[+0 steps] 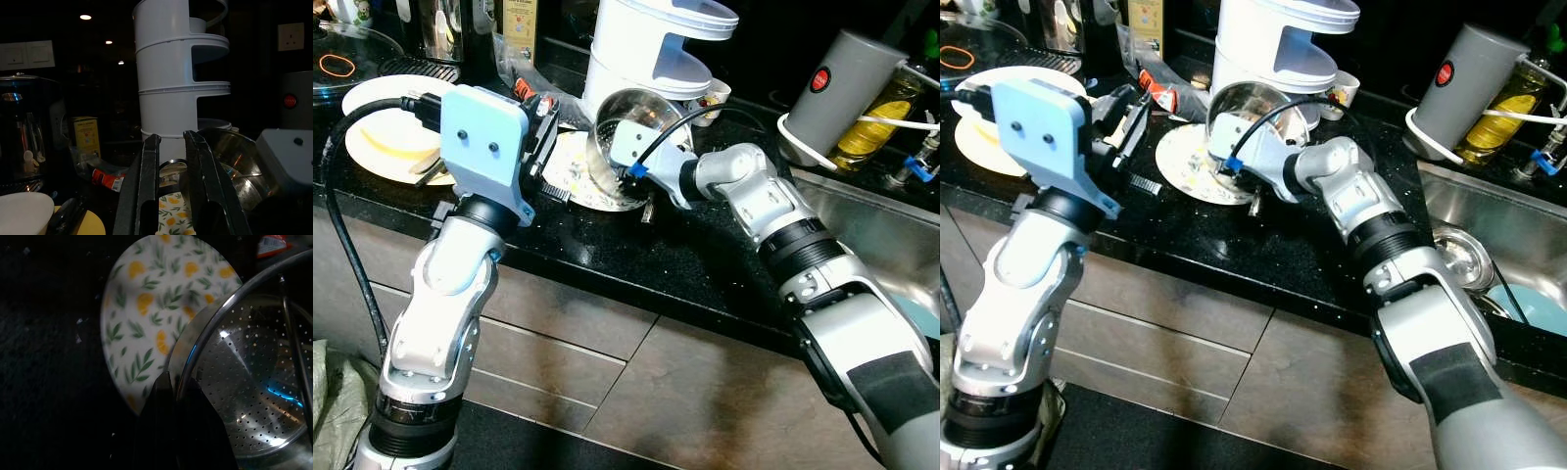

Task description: Kitchen organization

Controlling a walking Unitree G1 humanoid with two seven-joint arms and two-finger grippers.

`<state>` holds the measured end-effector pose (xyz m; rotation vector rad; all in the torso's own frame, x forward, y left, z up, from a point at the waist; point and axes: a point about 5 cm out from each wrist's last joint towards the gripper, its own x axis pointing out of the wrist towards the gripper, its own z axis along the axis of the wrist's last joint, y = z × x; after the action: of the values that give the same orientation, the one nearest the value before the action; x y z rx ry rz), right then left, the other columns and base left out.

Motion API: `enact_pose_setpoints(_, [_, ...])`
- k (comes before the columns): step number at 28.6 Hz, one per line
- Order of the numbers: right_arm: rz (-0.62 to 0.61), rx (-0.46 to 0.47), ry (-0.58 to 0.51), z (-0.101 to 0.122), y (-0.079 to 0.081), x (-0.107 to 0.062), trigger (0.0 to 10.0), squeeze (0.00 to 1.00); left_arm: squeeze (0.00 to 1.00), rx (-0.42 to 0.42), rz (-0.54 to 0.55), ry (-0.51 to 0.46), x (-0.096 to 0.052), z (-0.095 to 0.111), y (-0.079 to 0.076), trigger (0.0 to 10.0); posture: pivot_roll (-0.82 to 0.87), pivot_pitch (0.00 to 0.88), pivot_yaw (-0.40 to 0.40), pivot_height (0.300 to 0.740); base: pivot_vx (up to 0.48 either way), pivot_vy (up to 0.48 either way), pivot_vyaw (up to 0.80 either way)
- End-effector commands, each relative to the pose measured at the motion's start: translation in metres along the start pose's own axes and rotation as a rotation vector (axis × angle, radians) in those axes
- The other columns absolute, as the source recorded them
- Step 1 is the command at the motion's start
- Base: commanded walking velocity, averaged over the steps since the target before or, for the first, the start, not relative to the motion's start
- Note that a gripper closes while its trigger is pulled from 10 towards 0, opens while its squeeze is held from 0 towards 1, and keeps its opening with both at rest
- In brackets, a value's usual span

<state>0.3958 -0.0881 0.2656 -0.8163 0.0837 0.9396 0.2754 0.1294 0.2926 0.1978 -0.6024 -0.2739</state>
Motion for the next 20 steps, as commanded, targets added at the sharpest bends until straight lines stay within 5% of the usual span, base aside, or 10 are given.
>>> enact_pose_setpoints(1, [-0.113,0.076,-0.071,-0.004,-0.010,-0.008,0.0,0.00,0.00,-0.004,-0.019,-0.011,0.001,0.002,-0.005,10.0,0.18,0.014,-0.237,0.740,0.000,0.000,0.00])
enact_pose_setpoints(5, [-0.351,0.182,-0.274,0.006,-0.030,-0.025,0.0,0.00,0.00,-0.008,-0.029,-0.015,0.002,0.002,-0.007,10.0,0.18,0.009,-0.235,0.740,0.000,0.000,0.00])
enact_pose_setpoints(10, [-0.484,0.352,-0.490,0.008,-0.032,-0.041,0.0,0.00,0.00,-0.011,-0.034,-0.020,0.003,0.003,-0.008,10.0,0.17,0.006,-0.235,0.740,0.000,0.000,0.00])
enact_pose_setpoints(16, [-0.661,0.499,-0.635,-0.016,-0.007,-0.062,0.0,0.00,0.00,-0.011,-0.035,-0.019,0.002,0.003,-0.008,10.0,0.17,0.020,-0.231,0.740,0.000,0.000,0.00])
enact_pose_setpoints(20, [-0.791,0.482,-0.582,-0.036,0.008,-0.075,0.0,0.00,0.00,-0.005,-0.035,-0.016,0.002,0.002,-0.006,10.0,0.15,0.023,-0.225,0.740,0.000,0.000,0.00])
